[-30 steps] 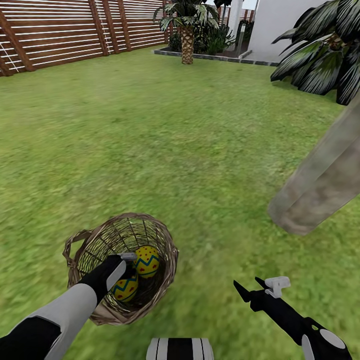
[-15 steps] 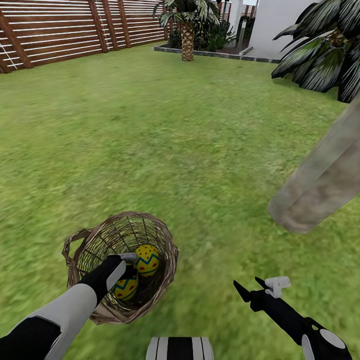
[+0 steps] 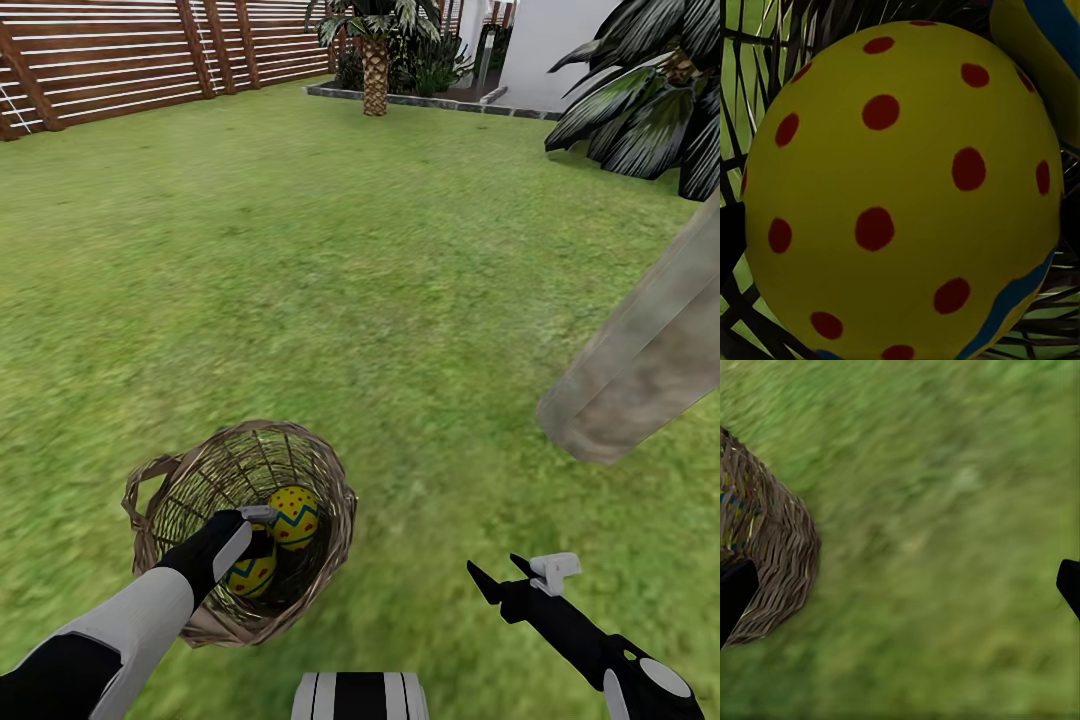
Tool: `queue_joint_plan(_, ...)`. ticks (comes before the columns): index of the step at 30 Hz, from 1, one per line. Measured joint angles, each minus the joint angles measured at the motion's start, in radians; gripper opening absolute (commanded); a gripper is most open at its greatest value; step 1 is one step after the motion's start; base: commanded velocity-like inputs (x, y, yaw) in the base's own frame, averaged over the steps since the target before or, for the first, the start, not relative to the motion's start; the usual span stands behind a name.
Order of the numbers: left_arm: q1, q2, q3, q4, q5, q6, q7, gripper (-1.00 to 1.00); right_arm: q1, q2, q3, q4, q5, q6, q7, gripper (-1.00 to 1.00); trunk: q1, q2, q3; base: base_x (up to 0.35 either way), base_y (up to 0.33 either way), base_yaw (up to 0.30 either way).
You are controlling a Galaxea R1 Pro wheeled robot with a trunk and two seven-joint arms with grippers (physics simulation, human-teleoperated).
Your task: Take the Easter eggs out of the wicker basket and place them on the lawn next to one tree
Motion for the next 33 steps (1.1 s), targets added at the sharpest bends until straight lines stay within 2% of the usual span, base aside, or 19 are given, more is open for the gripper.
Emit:
queue_joint_plan(1, 0.000, 0.000, 0.000, 0.000, 0.000, 0.000, 0.000, 1.00, 0.000, 0.000, 0.000, 0.000, 0.000, 0.000, 0.000, 1.00, 0.000, 0.000, 0.000, 0.000, 0.000, 0.000)
queue_joint_plan(2, 0.000, 0.000, 0.000, 0.000, 0.000, 0.000, 0.000, -1.00, 0.000, 0.000, 0.000, 0.000, 0.000, 0.000, 0.000, 1.00, 0.000, 0.000, 0.000, 0.000, 0.000, 0.000)
queue_joint_plan(33, 0.000, 0.000, 0.001, -0.001, 0.007, -0.003, 0.004, -1.00, 0.000, 0.001, 0.000, 0.000, 0.000, 0.000, 0.000, 1.00, 0.000, 0.000, 0.000, 0.000, 0.000, 0.000)
